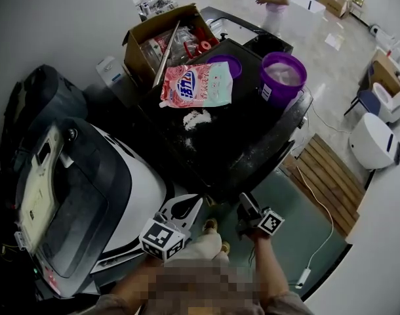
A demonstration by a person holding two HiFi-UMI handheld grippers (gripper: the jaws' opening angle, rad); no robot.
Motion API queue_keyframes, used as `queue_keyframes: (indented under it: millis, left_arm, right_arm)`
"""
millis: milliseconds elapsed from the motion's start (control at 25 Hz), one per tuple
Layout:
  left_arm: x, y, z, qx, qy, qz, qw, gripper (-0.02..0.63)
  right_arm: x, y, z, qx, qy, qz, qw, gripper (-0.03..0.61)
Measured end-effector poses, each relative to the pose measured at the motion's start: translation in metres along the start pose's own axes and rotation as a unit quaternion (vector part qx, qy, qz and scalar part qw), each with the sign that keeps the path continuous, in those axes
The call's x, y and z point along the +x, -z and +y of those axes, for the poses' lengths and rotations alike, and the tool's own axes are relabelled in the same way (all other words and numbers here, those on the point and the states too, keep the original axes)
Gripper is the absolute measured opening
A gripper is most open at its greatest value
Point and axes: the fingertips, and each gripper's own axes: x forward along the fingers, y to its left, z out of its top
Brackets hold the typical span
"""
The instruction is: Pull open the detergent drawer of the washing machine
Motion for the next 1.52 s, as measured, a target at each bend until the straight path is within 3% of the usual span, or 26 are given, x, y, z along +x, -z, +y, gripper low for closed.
queue_keyframes:
  millis: [640, 1520]
  left_arm:
    - [-0.012, 0.004, 0.019, -0.001, -0.031, 0.009, 0.9995, 0.021]
    - [-0.006, 0.0, 0.012, -0.008, -0.019, 0.003, 0.9998, 0.021]
  right_arm:
    - [0.021, 0.0, -0.008, 0.042, -0.029, -0.018, 0.999, 0.431]
    - [0.013, -0.002, -0.018, 0.079, -0.026, -0.021, 0.996, 0.407]
